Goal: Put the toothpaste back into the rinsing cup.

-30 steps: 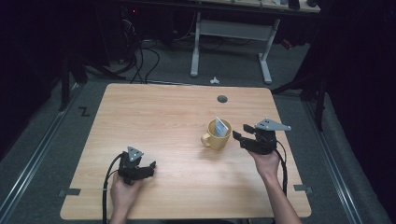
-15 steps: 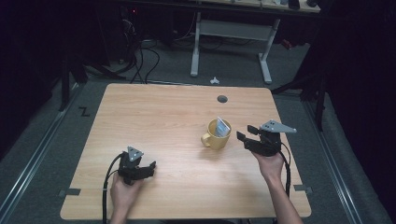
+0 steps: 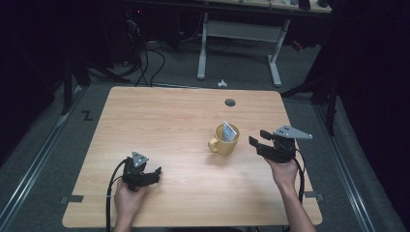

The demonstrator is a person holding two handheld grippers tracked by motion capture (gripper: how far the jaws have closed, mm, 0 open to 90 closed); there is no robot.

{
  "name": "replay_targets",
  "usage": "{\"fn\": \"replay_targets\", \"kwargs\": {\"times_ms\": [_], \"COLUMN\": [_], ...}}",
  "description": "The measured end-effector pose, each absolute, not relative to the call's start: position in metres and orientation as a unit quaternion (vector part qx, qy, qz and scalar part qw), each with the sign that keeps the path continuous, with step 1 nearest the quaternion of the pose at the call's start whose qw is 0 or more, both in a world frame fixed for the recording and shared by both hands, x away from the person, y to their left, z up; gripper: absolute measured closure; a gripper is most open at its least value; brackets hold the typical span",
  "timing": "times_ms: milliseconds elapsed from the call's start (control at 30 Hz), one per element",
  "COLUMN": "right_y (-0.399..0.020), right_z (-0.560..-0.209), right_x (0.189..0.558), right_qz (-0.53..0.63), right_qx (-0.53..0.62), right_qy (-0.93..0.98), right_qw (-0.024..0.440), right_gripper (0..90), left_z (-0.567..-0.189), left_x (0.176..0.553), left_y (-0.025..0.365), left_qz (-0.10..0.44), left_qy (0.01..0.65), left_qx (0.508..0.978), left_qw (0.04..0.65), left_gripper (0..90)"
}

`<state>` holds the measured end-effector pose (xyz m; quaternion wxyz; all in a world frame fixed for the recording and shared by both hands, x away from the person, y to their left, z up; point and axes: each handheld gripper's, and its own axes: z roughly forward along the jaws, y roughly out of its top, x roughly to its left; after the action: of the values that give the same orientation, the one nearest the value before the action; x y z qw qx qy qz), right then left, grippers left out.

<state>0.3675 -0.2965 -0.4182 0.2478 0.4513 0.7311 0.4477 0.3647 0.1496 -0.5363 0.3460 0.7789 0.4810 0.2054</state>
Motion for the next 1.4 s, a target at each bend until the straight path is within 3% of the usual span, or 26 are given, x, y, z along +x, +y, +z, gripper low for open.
{"fn": "replay_targets", "kwargs": {"times_ms": [1400], "right_y": [-0.325], "right_z": [-0.439], "right_x": [0.354], "right_qz": [0.446], "right_qx": [0.492], "right_qy": [0.710], "right_qw": [0.237], "right_gripper": [44.9], "left_z": [-0.536], "left_x": [0.365], "left_y": [0.150], "left_qz": [0.205], "left_qy": [0.481], "left_qx": [0.779], "left_qw": [0.346], "left_gripper": [22.1]}}
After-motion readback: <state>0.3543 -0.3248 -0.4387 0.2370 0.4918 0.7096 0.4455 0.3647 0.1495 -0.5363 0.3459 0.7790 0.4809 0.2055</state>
